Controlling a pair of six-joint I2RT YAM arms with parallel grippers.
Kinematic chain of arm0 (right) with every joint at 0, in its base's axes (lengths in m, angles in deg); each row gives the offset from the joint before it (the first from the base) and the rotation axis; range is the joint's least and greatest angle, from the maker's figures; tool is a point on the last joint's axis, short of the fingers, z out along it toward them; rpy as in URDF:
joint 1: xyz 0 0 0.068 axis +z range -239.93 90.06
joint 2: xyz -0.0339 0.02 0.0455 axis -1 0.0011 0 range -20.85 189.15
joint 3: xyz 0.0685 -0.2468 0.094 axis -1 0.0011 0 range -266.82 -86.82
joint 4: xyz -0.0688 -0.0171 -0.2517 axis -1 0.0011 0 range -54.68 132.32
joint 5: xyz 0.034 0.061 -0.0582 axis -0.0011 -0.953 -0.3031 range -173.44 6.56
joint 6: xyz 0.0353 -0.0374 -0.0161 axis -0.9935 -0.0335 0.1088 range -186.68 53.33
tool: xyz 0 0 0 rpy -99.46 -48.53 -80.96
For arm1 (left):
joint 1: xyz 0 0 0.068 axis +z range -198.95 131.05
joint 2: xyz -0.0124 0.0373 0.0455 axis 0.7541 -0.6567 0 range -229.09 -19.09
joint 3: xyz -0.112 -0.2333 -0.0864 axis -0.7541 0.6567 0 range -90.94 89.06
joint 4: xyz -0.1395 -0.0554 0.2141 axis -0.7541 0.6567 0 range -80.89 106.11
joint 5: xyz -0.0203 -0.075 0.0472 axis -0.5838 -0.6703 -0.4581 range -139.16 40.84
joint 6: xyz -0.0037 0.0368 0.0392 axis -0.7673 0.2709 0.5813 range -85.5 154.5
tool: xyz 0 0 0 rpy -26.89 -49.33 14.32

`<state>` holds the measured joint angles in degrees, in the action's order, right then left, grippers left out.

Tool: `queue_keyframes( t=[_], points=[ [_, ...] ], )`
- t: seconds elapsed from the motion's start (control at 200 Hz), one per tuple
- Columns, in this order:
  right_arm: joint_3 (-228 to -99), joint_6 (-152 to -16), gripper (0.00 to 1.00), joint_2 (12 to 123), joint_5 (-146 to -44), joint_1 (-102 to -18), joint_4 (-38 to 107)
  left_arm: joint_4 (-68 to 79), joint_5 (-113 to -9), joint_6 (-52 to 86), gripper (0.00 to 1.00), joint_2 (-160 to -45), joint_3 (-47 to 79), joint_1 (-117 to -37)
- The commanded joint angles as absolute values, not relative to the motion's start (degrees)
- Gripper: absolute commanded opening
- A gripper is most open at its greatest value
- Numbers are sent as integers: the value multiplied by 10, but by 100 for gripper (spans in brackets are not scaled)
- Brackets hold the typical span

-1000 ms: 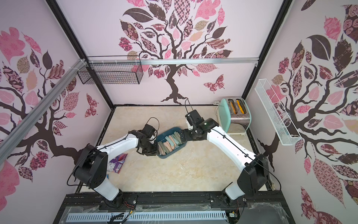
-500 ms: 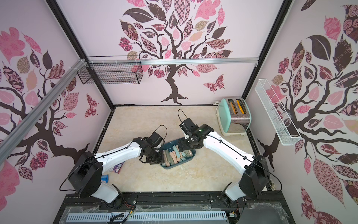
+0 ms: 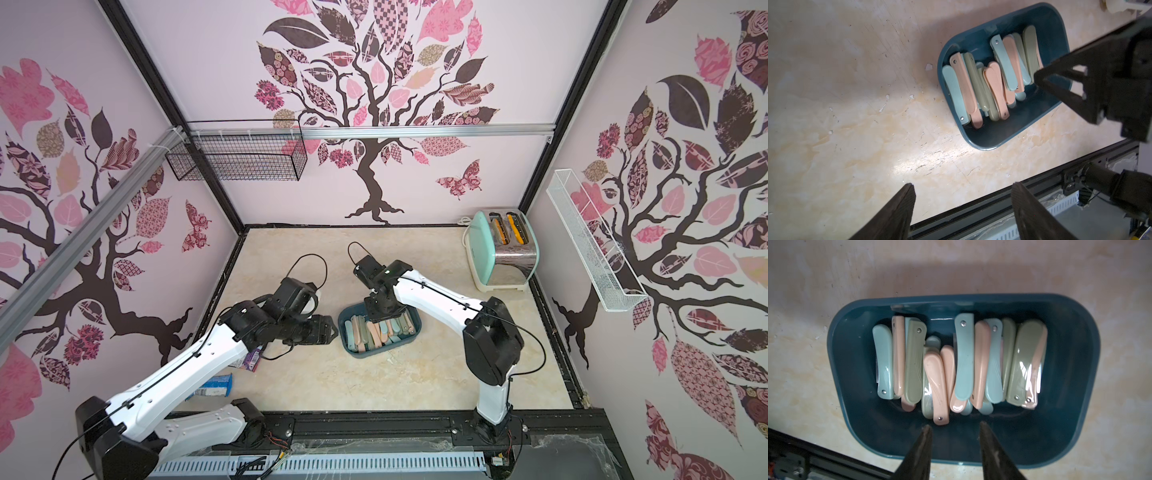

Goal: Take the fruit knife out of the storage box
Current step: Pick up the fruit knife from the storage box.

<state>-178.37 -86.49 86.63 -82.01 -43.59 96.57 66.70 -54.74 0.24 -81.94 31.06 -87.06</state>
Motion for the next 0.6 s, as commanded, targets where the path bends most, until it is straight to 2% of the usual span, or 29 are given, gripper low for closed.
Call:
queue_keyframes(
  t=[0.0, 0.12, 0.215, 0.49, 0.595],
  points=[
    [-1836, -851, 34, 922, -787, -430, 995, 699, -539, 14, 84, -786, 326, -865],
    [-1877, -829, 27, 978, -764, -431, 1017, 699, -539, 14, 89, -764, 336, -865],
    [-1910, -810, 26, 1008, -738, -431, 1039, 697, -541, 16, 98, -766, 333, -864],
    [-1936, -798, 27, 1054, -735, -440, 1046, 686, -546, 33, 98, -792, 317, -861],
    [-1935, -799, 30, 1066, -742, -444, 1042, 684, -547, 34, 98, -793, 320, -858]
  ],
)
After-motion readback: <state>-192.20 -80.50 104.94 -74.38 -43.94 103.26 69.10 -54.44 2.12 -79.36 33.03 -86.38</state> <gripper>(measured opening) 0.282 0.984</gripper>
